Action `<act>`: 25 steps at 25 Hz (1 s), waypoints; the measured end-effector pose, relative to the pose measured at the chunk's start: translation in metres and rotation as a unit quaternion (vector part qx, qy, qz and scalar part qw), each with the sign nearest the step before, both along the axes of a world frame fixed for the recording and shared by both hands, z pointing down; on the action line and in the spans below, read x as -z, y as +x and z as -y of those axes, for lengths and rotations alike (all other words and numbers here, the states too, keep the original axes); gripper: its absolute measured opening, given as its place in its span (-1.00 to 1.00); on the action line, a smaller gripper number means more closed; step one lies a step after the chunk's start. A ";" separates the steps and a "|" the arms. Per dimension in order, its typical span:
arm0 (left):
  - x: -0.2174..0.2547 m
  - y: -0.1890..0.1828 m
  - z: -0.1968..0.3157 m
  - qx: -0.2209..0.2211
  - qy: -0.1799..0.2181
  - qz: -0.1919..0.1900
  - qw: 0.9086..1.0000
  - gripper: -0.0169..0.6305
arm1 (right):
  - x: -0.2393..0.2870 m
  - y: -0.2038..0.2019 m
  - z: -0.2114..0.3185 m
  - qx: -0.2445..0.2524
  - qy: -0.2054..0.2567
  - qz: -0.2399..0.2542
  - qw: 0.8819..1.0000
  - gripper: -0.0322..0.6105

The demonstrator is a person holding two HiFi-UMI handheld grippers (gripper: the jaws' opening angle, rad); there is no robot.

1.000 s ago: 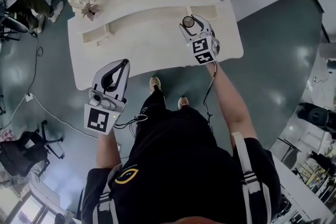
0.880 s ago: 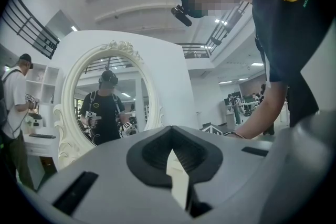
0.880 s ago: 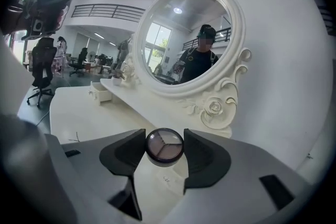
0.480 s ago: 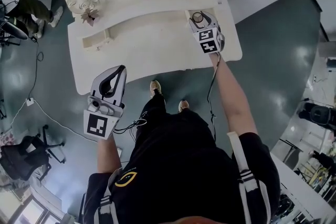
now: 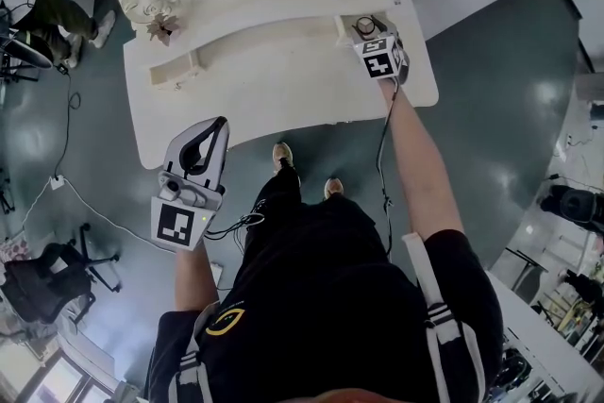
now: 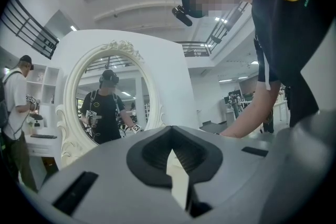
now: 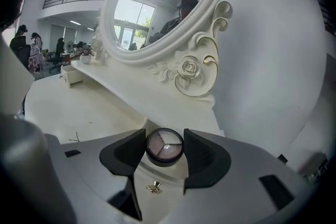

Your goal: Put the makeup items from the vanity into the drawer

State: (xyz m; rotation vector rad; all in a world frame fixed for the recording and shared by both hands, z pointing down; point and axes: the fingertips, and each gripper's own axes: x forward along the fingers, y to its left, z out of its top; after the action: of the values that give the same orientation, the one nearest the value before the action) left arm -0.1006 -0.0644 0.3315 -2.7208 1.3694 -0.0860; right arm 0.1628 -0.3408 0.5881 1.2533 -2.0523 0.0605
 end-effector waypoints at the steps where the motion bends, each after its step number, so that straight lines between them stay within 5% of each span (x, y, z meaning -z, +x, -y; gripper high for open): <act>1: 0.000 0.000 0.000 0.000 -0.001 0.001 1.000 -0.89 | -0.002 0.000 0.001 -0.001 -0.003 -0.001 1.000 -0.13; 25: -0.001 0.001 0.001 0.007 -0.008 0.010 1.000 -0.89 | -0.024 0.001 0.017 -0.027 -0.038 0.013 0.999 -0.12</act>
State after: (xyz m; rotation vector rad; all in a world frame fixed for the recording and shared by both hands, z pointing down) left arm -0.1000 -0.0651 0.3330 -2.7155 1.3875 -0.1262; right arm 0.1640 -0.3580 0.6123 1.2670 -2.0187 0.1786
